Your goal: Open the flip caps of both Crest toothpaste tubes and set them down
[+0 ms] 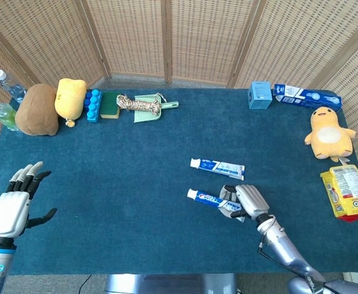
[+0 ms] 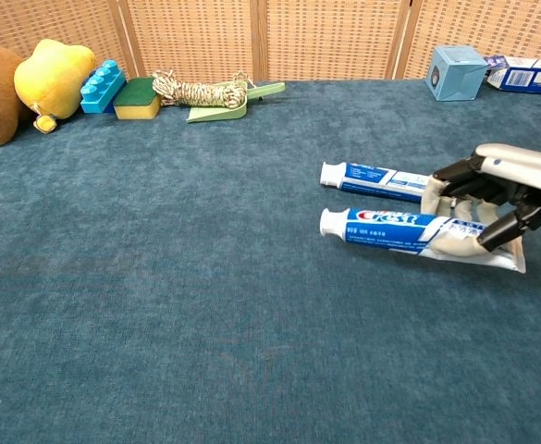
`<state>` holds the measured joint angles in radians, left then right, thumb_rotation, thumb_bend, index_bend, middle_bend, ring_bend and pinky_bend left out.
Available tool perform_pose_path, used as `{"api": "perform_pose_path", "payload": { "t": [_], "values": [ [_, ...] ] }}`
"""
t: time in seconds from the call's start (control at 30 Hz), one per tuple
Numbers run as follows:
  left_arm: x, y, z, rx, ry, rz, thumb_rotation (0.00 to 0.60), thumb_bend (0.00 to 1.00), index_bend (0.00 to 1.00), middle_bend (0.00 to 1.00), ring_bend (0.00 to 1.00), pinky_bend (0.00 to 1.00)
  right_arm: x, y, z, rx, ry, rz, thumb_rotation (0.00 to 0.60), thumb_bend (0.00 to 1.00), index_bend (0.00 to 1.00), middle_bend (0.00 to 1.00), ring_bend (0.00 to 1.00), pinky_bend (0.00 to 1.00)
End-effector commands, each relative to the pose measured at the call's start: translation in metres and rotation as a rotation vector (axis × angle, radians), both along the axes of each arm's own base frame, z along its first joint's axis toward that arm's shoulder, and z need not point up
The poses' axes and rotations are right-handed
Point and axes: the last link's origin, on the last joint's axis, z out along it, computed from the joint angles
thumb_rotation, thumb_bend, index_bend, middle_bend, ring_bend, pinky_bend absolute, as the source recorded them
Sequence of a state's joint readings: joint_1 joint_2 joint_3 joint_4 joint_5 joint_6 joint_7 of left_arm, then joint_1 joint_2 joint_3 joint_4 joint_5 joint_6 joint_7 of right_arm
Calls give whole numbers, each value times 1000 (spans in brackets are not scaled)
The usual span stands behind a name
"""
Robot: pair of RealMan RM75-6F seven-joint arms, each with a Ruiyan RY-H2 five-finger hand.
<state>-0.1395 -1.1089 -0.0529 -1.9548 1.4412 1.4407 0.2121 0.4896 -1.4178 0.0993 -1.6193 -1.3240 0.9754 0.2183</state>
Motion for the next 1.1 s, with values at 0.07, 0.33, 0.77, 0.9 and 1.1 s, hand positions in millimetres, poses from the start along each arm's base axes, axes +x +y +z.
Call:
{"api": "perform_pose_path", "payload": {
  "t": [0.07,0.33,0.77,0.9,1.1],
  "values": [
    [3,4,-1,-16,12,-14,600,173,145,84,59,97,-10,-6,17,120,-190,-119,600,394,862,678,604,740],
    [18,21,-18,-127,5,-74,600,173,165,118,119,215,-15,-3,30,204,-364,-164,600,404,870,694,631,744],
    [74,66,-57,-325,-77,-217,600,174,201,145,158,264,-1,4,23,253,-433,-134,600,410,873,709,652,755],
    [93,75,-67,-361,-65,-291,600,173,216,146,158,260,3,7,21,276,-451,-146,600,410,873,709,652,755],
    [116,81,-86,-367,-26,-421,600,173,241,151,137,261,12,9,20,306,-480,-153,600,411,872,709,652,755]
  ]
}}
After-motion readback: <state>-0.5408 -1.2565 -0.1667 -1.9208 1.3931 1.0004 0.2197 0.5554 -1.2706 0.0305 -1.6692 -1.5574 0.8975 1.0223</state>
